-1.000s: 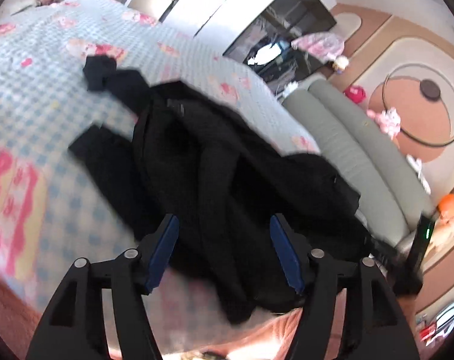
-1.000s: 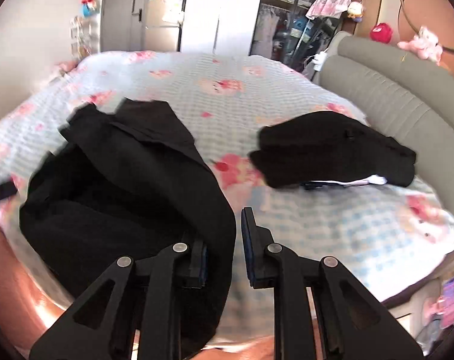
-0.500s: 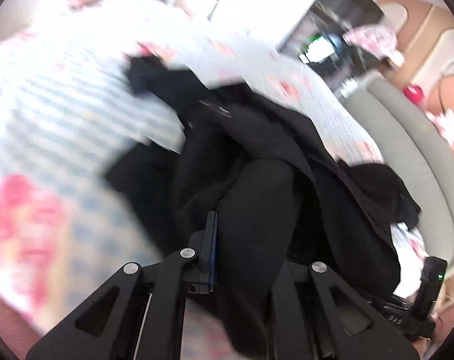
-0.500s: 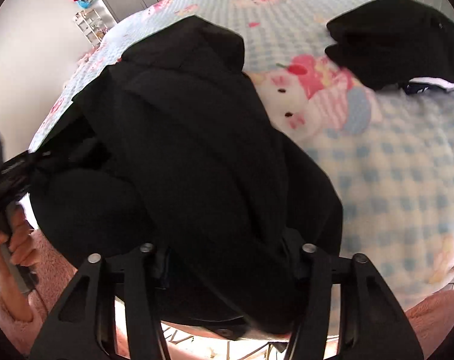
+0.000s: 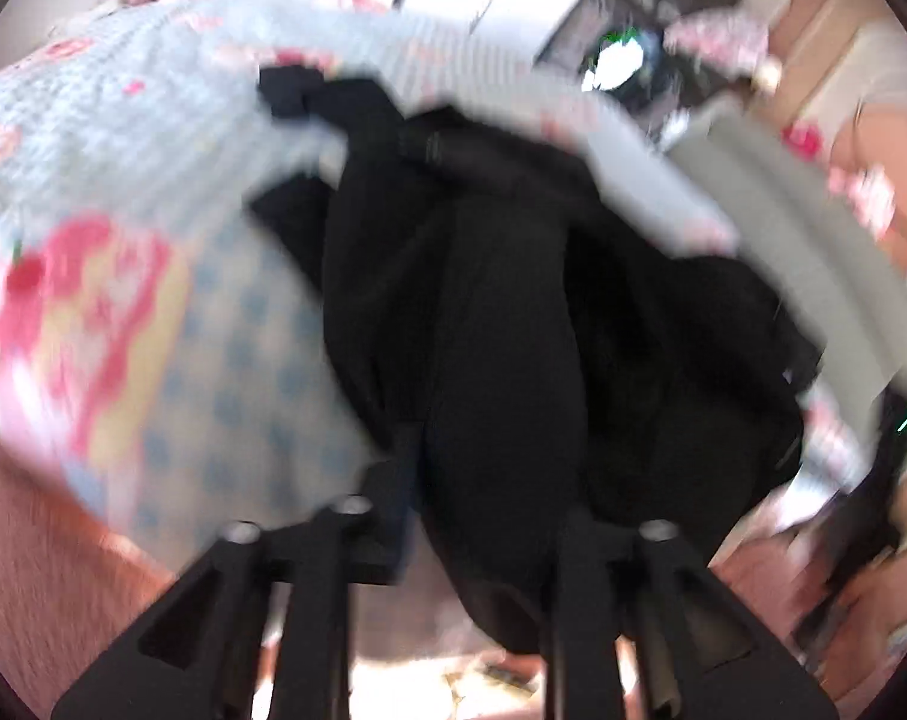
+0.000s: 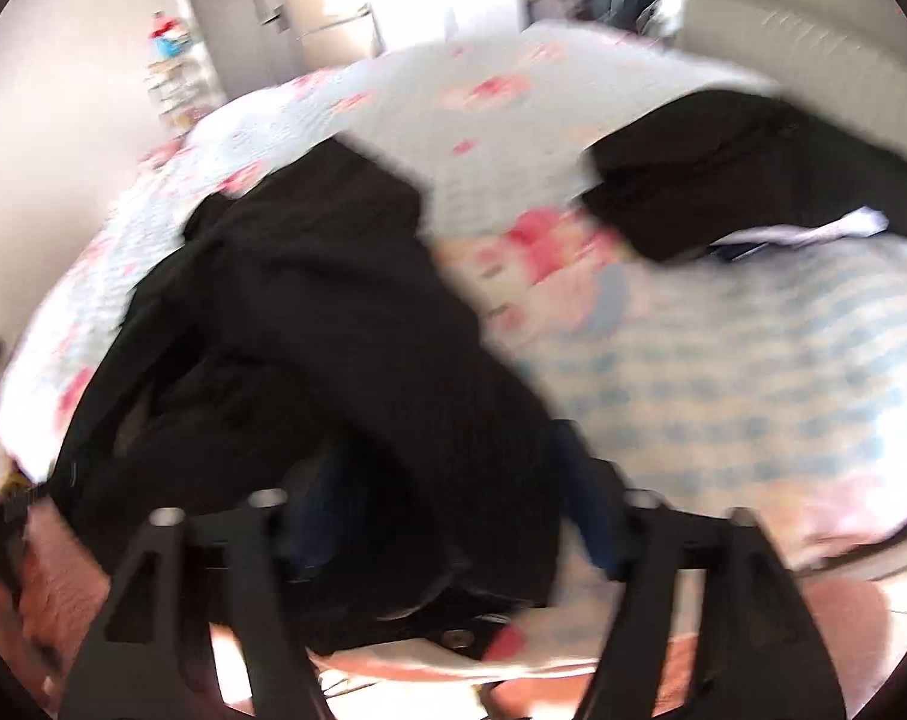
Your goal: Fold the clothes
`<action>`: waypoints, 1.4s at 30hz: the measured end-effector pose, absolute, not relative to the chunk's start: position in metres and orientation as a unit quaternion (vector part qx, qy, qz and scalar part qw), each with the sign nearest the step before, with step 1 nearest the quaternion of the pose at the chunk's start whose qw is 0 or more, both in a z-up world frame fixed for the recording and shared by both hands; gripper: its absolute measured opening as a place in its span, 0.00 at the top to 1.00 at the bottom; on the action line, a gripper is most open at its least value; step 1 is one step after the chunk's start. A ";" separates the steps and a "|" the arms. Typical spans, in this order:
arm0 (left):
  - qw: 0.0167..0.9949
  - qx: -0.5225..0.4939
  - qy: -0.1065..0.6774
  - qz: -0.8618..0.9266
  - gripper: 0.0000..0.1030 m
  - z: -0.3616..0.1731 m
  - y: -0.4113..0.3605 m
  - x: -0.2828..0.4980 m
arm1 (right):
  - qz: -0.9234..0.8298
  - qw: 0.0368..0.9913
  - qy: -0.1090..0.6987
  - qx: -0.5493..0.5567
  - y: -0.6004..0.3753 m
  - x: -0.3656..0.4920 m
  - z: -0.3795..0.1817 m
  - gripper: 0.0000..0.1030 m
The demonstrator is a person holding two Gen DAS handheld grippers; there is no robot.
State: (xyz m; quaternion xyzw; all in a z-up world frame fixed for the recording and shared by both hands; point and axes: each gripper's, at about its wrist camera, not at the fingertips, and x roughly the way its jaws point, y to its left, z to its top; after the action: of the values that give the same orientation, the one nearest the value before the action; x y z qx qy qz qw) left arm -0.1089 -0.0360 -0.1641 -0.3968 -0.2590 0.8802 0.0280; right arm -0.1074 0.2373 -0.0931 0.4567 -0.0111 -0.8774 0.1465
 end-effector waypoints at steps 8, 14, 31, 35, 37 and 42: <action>0.003 -0.471 -0.142 0.871 0.84 -0.180 -0.004 -0.192 | -0.829 0.177 -0.037 0.529 0.201 -0.156 -0.143 0.49; -0.057 -0.339 -0.193 0.919 0.89 -0.087 -0.048 -0.145 | -0.898 0.124 -0.053 0.419 0.242 -0.146 -0.073 0.86; 0.001 -0.471 -0.261 0.843 0.25 -0.178 -0.055 -0.153 | -0.862 0.160 -0.065 0.476 0.253 -0.114 -0.091 0.47; -0.016 -0.529 -0.248 0.811 0.21 -0.219 -0.035 -0.179 | -0.844 0.146 -0.053 0.514 0.235 -0.135 -0.117 0.19; -0.030 -0.535 -0.210 0.818 0.31 -0.221 -0.024 -0.181 | -0.836 0.143 -0.053 0.527 0.227 -0.142 -0.124 0.21; -0.008 -0.455 -0.254 0.854 0.85 -0.174 -0.031 -0.149 | -0.879 0.121 -0.049 0.459 0.233 -0.133 -0.108 0.86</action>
State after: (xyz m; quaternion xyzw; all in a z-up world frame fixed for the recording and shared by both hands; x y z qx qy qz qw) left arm -0.1492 -0.0311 -0.1739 -0.4550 -0.2536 0.8536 -0.0081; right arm -0.1331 0.2333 -0.1083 0.4595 -0.0485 -0.8785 0.1211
